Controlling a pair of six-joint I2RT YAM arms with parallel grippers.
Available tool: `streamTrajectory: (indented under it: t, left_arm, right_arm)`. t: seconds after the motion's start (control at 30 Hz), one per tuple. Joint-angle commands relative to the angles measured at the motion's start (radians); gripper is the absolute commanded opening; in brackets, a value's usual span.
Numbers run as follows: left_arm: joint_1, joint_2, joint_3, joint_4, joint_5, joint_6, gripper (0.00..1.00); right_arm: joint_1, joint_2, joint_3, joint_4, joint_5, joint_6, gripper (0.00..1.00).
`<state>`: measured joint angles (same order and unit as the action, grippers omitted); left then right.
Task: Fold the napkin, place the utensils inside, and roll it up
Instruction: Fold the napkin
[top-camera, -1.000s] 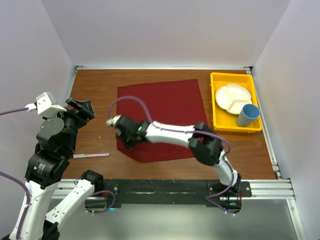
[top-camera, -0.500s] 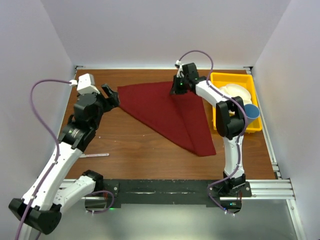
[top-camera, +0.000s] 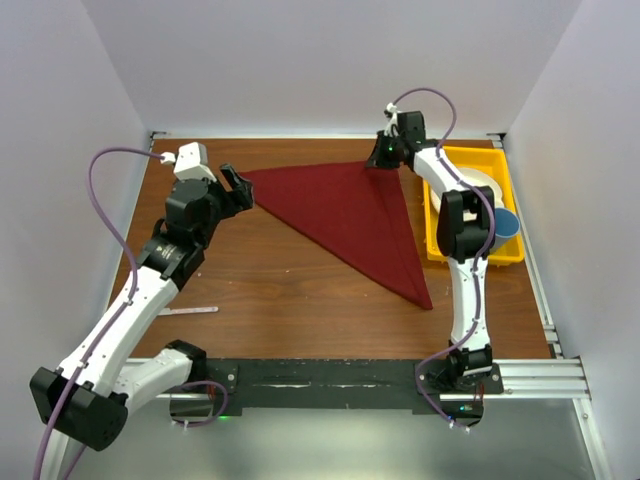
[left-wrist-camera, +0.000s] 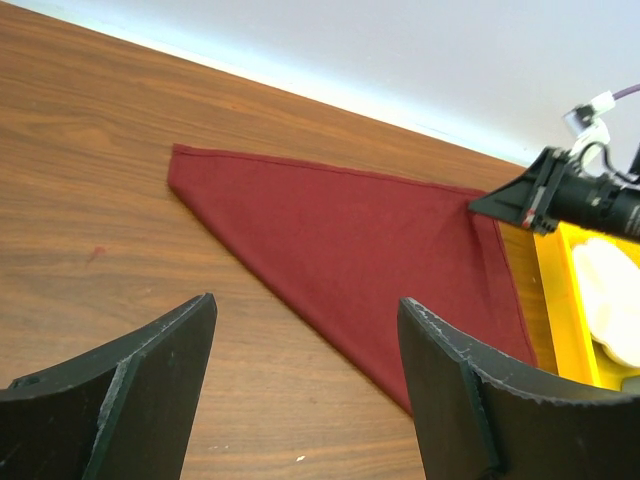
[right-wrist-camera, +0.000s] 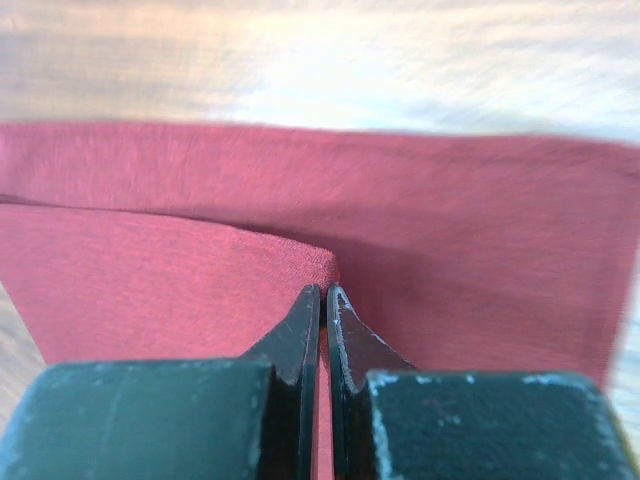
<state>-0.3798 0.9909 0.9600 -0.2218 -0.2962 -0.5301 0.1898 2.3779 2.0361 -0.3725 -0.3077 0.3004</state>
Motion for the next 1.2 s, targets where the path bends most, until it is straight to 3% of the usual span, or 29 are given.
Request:
streamTrajectory:
  t: [0.0,0.6,1.17]
  left_arm:
    - [0.002,0.021,-0.001,0.078,0.034,0.012,0.78]
    - [0.002,0.060,-0.001,0.085,0.081,0.005,0.79]
    - [0.002,0.075,-0.004,0.093,0.104,-0.007,0.79]
  right_arm:
    - [-0.030,-0.011,0.059,0.046,-0.022,0.022,0.00]
    - [-0.093,0.035,0.079,0.096,0.028,0.042,0.00]
    - [-0.104,-0.034,-0.057,0.167,0.148,0.065,0.00]
